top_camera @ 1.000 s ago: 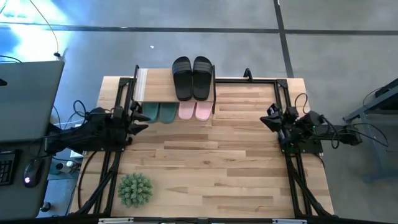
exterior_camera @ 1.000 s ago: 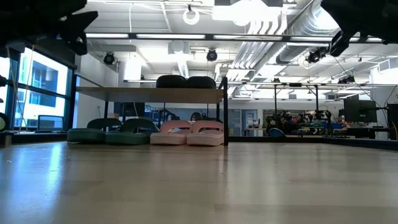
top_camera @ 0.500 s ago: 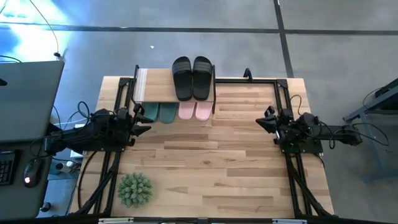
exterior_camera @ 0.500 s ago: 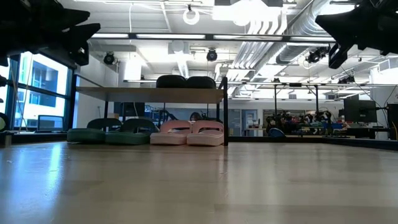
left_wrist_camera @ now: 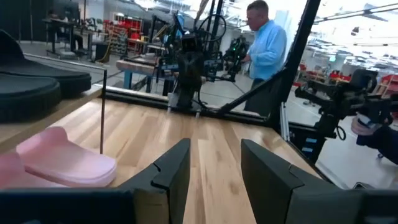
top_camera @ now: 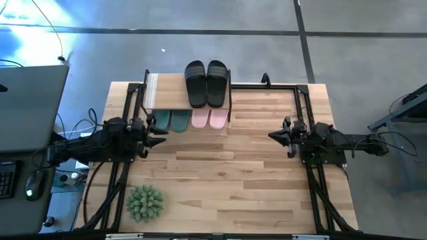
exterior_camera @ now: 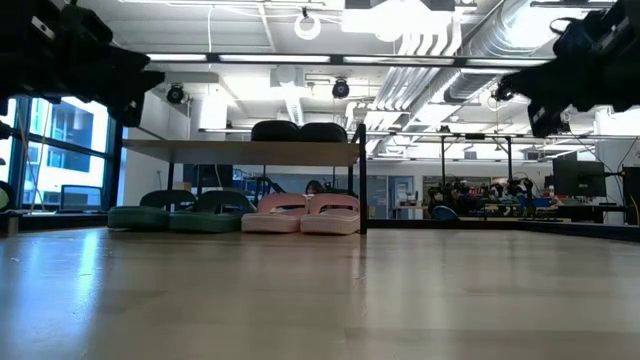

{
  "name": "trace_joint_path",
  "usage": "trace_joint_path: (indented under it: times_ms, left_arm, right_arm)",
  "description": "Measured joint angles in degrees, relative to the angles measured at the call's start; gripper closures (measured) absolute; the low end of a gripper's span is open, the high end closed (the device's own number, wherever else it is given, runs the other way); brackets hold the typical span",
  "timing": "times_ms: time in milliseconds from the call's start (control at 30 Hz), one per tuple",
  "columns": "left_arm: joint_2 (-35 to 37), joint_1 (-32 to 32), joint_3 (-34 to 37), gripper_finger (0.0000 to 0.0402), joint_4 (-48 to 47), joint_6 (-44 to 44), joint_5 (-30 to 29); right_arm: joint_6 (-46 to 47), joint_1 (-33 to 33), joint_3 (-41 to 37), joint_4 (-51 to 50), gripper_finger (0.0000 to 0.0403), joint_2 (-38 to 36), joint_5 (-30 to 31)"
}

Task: Pick and place slides into the shelf
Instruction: Return to Home Position

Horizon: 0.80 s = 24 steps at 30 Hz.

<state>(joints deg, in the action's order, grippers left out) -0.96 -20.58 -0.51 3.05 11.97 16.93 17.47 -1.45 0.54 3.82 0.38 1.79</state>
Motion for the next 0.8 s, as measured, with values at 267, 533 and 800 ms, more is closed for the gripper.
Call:
trace_joint_path:
  times_ms: [267, 533, 800]
  left_arm:
    - [-2.8, 0.0, -0.1, 0.0275, 0.0, -1.7, -1.0]
    - [-3.0, 0.0, -0.1, 0.0275, -0.2, -1.7, -2.8]
    - [-3.0, 0.0, -0.1, 0.0275, -0.2, -1.7, -2.8]
  right_arm:
    - [-4.3, 0.0, 0.0, -2.3, 0.0403, 0.4, 3.8]
    - [-11.2, 0.0, 0.0, -2.3, 0.0403, 0.5, 4.1]
    - [-12.0, 0.0, 0.0, -2.3, 0.0403, 0.5, 4.1]
